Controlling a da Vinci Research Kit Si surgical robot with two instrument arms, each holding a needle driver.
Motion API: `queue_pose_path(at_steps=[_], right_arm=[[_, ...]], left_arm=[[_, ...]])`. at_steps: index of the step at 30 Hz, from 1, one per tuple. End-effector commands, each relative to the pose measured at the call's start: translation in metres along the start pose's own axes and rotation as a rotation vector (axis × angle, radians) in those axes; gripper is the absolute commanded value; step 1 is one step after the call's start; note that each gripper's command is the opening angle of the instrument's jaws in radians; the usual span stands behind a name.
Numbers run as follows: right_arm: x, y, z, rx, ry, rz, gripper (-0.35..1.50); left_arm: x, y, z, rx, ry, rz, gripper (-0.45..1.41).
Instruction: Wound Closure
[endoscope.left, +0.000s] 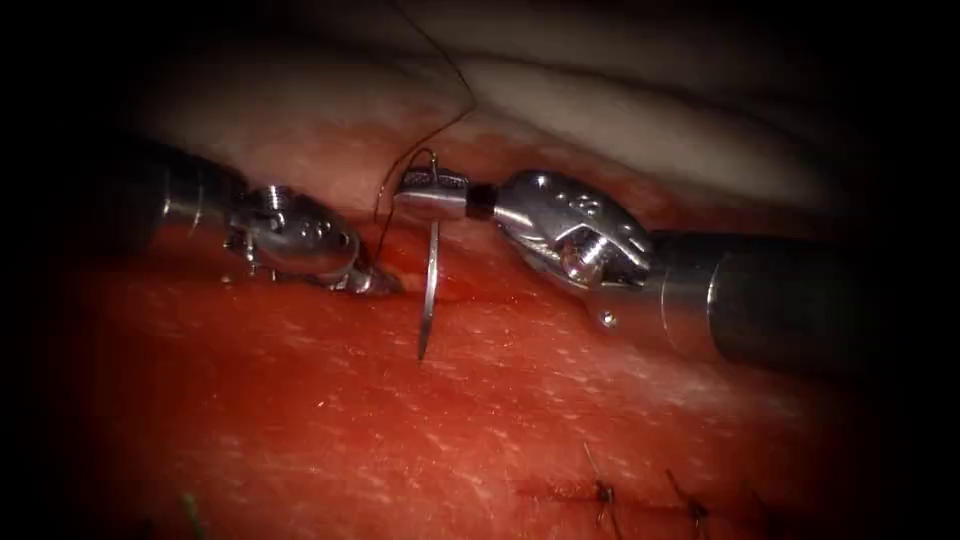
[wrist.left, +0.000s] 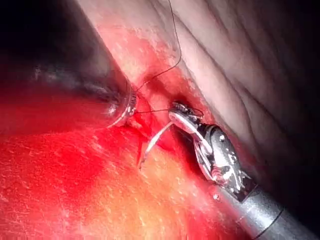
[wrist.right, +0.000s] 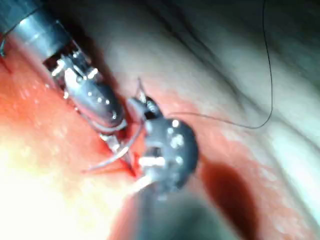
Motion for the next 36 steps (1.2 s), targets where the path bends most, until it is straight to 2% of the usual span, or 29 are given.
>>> queue_pose_path(at_steps=[1,4,11,19,28,33,36], right_arm=[[0.0,0.0005,0.0012,-0.002,0.008,-0.03,-0.35],[-0.0002,0.0009,0.0023,-0.018,0.023,-0.104,-0.35],[-0.0011,0.0017,0.0047,-0.051,0.025,-0.21,-0.35],[-0.0029,0.0027,0.0055,-0.052,0.02,-0.296,-0.35],[-0.0045,0.0013,0.0068,-0.053,0.011,-0.348,-0.35],[-0.0051,0.0009,0.0067,-0.043,0.004,-0.358,-0.35],[-0.0053,0.0008,0.0066,-0.041,0.004,-0.36,-0.35]], left_arm=[[0.0,0.0004,0.0012,-0.021,-0.018,0.003,-0.35],[-0.0003,0.0011,0.0017,-0.069,-0.071,0.007,-0.35],[-0.0004,0.0022,0.0009,-0.088,-0.069,0.015,-0.35],[0.0,0.0033,-0.0007,-0.107,-0.064,0.015,-0.35],[0.0008,0.0042,-0.0028,-0.096,-0.035,0.013,-0.35],[0.0011,0.0058,-0.0061,-0.065,-0.031,0.006,-0.35],[0.0012,0.0067,-0.0065,-0.061,-0.029,0.011,-0.35]])
